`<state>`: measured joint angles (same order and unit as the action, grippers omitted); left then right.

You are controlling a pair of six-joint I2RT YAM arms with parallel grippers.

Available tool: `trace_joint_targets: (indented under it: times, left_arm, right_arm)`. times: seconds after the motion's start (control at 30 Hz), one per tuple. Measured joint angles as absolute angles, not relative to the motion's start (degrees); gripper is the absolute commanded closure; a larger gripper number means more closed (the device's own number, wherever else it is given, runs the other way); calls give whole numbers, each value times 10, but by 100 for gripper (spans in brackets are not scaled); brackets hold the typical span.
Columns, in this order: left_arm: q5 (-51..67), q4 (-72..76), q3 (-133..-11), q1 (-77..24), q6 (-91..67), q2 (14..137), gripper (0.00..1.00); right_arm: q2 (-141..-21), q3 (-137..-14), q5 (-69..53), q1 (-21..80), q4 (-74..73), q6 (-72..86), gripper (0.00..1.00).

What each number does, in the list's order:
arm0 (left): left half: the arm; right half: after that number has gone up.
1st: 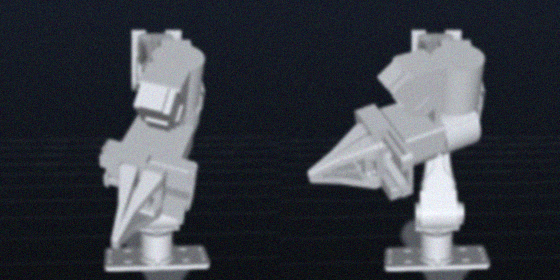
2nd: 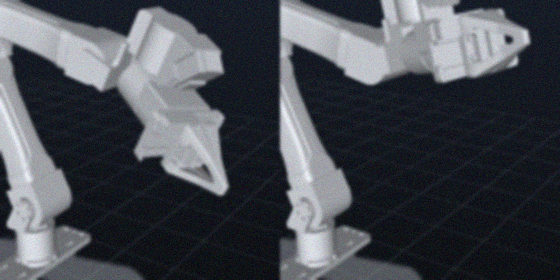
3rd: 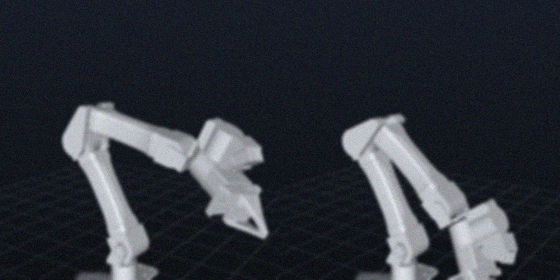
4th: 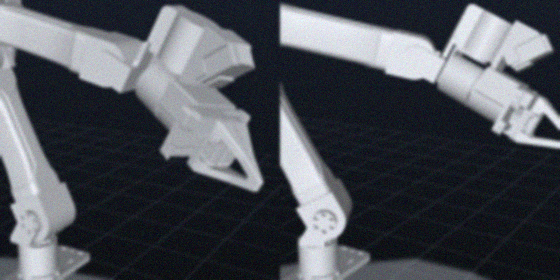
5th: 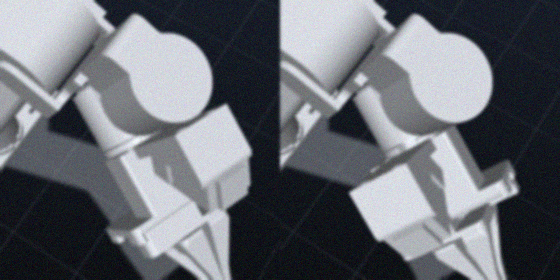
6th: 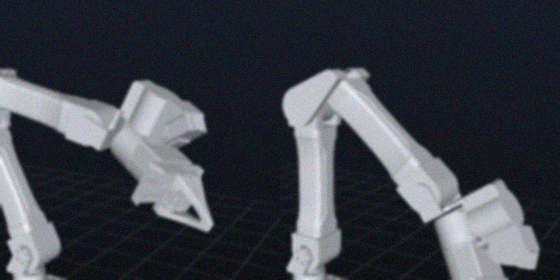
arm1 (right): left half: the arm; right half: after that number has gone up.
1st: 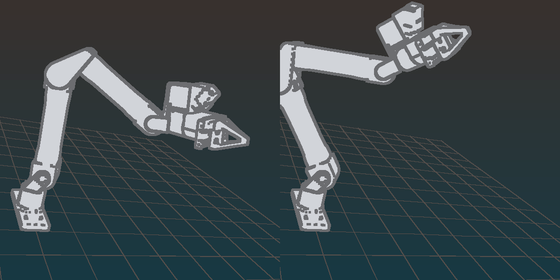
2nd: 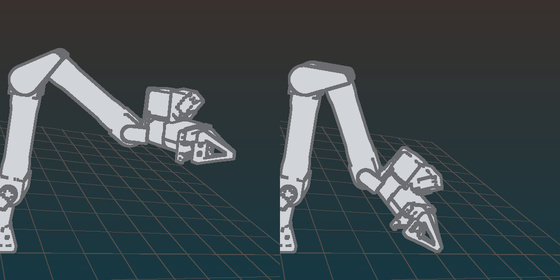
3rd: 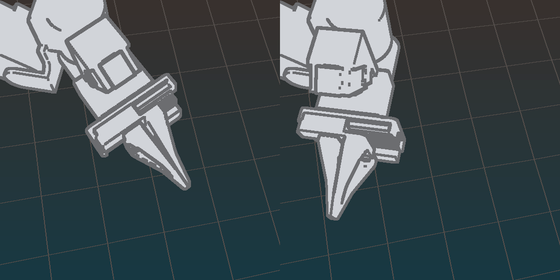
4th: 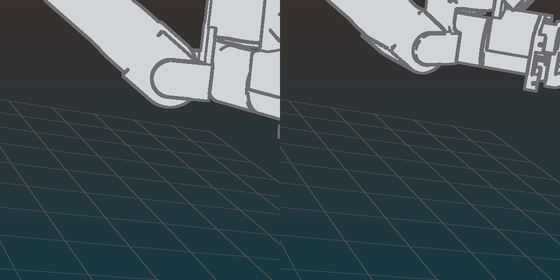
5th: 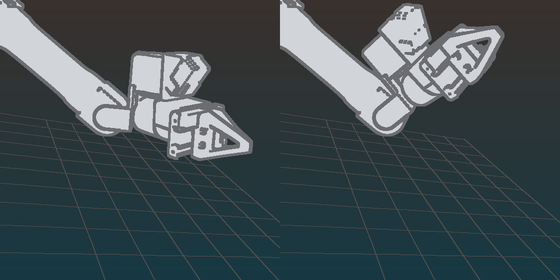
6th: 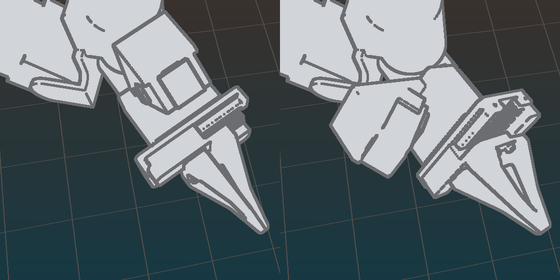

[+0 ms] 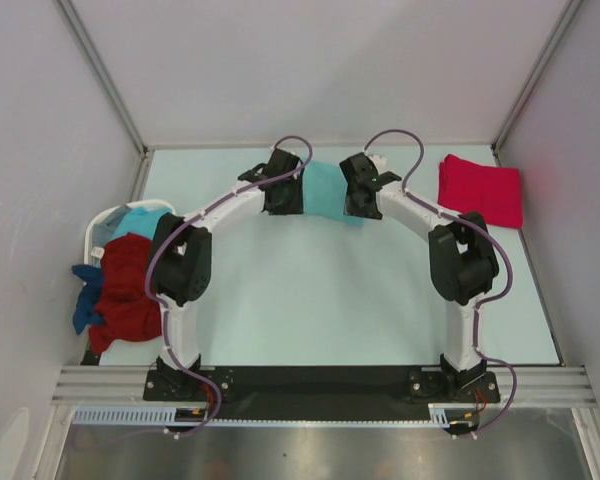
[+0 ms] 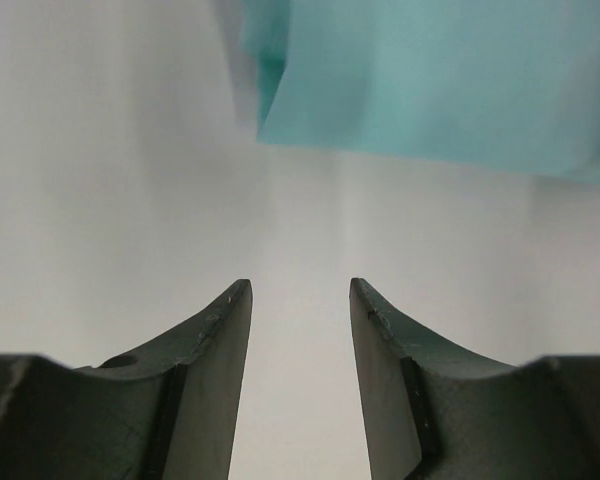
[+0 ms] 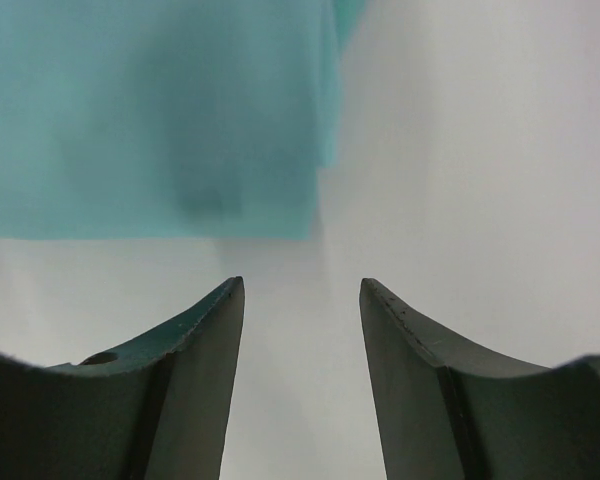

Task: Fold and stack the t-shirts
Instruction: Fold the long partially folded tshirt into a neat square

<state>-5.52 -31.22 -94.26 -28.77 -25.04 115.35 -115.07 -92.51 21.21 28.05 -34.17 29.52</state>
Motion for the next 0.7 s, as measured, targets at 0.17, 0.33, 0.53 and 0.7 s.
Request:
trace_joint_targets:
  times: [0.17, 0.33, 0.53, 0.7]
  left_arm:
    - [-59, -299, -882, -282, -250, 1143, 51]
    - [-61, -285, -903, -277, -250, 1143, 51]
    - [-63, -280, -952, -276, -250, 1145, 51]
    - [-63, -279, -975, -276, -250, 1159, 52]
  right_arm:
    - [-1149, -865, 221, 279, -340, 304, 45]
    - [-1149, -858, 222, 273, -331, 304, 46]
    - [-1149, -859, 222, 268, -319, 304, 46]
    - [-1150, -867, 220, 267, -318, 304, 46]
